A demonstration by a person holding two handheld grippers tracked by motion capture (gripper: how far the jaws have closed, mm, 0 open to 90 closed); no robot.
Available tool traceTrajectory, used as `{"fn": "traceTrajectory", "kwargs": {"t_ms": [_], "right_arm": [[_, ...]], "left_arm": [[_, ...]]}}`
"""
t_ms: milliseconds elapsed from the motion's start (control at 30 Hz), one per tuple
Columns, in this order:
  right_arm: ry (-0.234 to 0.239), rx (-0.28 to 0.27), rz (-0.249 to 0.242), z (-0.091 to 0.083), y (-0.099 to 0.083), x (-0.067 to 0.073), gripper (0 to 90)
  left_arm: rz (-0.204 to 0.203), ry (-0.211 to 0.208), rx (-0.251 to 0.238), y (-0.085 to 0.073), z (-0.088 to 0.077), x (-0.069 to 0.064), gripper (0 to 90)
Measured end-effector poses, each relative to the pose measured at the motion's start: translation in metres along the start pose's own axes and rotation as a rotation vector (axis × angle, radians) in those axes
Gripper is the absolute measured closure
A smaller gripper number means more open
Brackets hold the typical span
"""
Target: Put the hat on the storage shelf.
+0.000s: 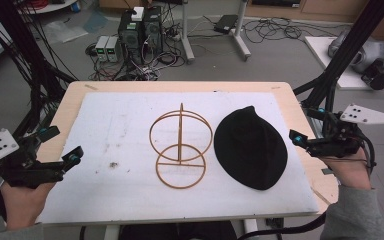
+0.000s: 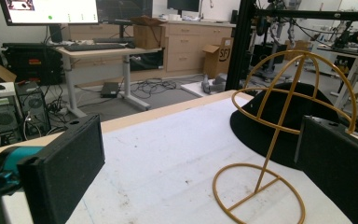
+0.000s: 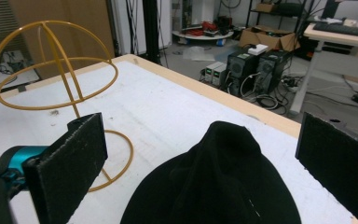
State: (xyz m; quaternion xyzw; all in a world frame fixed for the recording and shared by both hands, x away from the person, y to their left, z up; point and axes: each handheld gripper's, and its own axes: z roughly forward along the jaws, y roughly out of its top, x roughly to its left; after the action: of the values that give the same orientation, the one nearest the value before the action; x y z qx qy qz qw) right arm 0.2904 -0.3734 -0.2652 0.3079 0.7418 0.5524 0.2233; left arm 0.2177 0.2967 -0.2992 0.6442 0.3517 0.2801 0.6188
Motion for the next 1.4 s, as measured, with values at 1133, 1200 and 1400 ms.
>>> {"fn": "traceTrajectory", "kwargs": {"t_ms": [1133, 1200, 1400], "right_arm": [[0.119, 0.165, -0.037, 0.091, -0.011, -0.03, 1.1], [0.121, 0.176, -0.026, 0.098, -0.014, -0.034, 3.0], [0.119, 0.206, -0.019, 0.11, -0.02, -0.038, 3.3]], "left_arm": [[0.003, 0.037, 0.027, -0.006, -0.011, -0.003, 1.7], [0.0, 0.036, 0.03, -0.007, -0.011, -0.003, 1.8], [0.001, 0.037, 0.039, -0.008, -0.012, -0.005, 1.7]]}}
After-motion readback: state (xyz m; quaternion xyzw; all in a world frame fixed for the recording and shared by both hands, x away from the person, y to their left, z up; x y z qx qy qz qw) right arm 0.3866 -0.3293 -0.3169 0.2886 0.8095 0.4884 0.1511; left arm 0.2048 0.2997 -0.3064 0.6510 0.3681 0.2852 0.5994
